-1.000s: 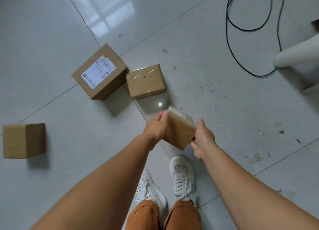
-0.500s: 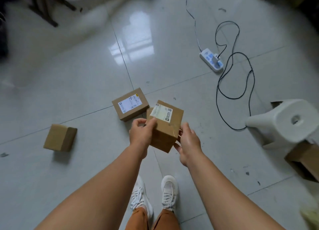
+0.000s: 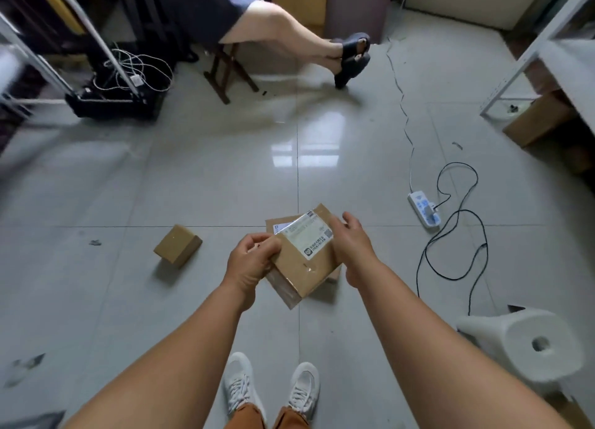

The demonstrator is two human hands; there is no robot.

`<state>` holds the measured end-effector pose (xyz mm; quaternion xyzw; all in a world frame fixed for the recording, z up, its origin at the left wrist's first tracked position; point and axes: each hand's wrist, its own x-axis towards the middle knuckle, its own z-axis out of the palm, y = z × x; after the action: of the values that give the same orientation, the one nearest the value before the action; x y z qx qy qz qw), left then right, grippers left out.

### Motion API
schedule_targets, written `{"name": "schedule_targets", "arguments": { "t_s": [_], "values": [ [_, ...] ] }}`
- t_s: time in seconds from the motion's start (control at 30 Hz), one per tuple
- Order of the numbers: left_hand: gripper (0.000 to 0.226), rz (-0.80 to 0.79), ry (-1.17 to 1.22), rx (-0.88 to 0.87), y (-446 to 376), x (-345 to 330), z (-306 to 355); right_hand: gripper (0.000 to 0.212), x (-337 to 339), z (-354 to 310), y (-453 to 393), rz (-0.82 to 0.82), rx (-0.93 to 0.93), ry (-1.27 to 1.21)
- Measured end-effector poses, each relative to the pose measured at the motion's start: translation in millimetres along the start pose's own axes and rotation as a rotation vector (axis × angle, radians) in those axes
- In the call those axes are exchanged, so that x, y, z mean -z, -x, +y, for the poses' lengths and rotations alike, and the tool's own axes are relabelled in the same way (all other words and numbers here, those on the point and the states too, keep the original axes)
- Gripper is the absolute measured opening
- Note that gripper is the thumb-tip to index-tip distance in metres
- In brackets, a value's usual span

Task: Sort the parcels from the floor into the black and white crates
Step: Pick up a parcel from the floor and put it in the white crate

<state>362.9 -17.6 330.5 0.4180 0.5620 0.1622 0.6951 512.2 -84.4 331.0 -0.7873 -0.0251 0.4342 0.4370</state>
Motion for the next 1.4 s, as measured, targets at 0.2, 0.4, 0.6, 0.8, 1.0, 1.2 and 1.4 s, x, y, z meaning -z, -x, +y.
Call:
{"name": "schedule_targets", "arguments": {
  "t_s": [0.2,0.4,0.6,0.8,1.0,1.2,1.4],
  "values": [
    [0.096,0.216,0.203,0.002,27.5,56.5,18.0,0.03,-45.6,-28.8,46.2,-0.117,0.086,0.011],
    [0.039,0.305,0.301,-0.042,58.2,111.8,33.5,0.025,-98.9,-42.4,99.3,-0.186,0.153,0.014],
    [0.046,0.398,0.466,-0.123,113.4,196.1,46.7,0.041,-156.4,-45.8,172.6,-0.293,0.19,0.09],
    [0.01,0.435,0.565,-0.269,178.7,279.5,36.6,0.041,-197.4,-46.7,255.9,-0.456,0.148,0.048],
    [0.03,0.501,0.649,-0.301,237.0,332.5,34.0,0.044,-241.2,-35.0,313.6,-0.514,0.22,0.044],
    [0.019,0.525,0.582,-0.316,280.6,393.7,35.4,0.046,-281.1,-31.1,367.1,-0.557,0.233,0.015],
    [0.017,0.542,0.597,-0.413,320.5,442.0,29.3,0.017,-327.6,-25.1,419.7,-0.603,0.362,0.044]
  ]
}}
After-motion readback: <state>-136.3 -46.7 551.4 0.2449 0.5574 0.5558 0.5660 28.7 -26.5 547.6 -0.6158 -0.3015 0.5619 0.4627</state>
